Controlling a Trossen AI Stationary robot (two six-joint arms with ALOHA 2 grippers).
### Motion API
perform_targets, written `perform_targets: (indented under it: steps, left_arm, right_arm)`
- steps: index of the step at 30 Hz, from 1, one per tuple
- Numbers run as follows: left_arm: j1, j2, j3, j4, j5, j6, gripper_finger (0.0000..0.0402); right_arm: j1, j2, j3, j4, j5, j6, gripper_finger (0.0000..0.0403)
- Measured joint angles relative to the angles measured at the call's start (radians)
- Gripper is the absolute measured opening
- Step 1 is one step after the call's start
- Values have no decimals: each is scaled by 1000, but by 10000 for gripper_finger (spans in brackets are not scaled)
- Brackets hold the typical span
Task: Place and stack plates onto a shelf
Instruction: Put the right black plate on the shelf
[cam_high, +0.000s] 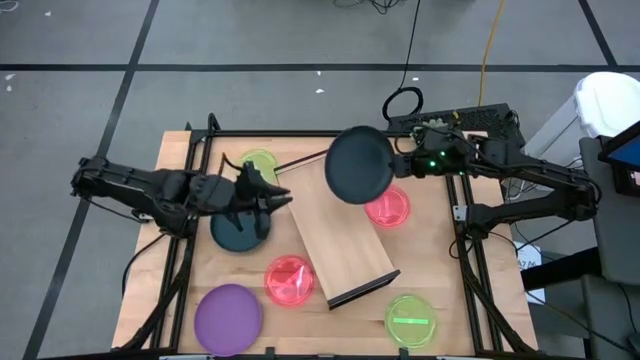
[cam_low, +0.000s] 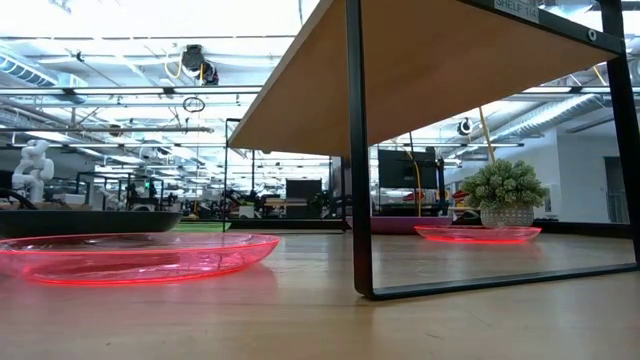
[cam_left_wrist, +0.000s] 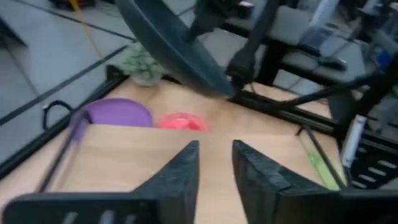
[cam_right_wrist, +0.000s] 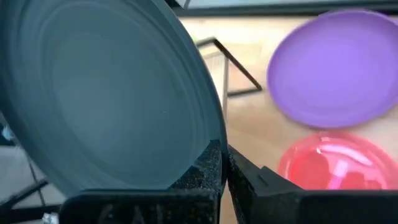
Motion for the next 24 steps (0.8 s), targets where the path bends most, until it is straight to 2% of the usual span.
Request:
perform_targets:
  steps: [6, 10, 15, 21, 24]
  left_arm:
    - [39, -28, 27, 53, -128, -6, 193]
    - [77, -28, 26, 140, -172, 30, 230]
    - [143, 28, 26, 193, -173, 43, 250]
    - [201, 68, 25, 245, -184, 69, 255]
    - [214, 70, 25, 295, -205, 62, 255]
  right_arm:
    - [0, 10, 0, 42, 92, 2, 0]
    - [0, 35, 0, 72, 130, -8, 0]
    - [3, 87, 0, 157, 171, -37, 0]
    - [6, 150, 0, 313, 167, -76, 0]
    - [6, 167, 0, 331, 166, -78, 0]
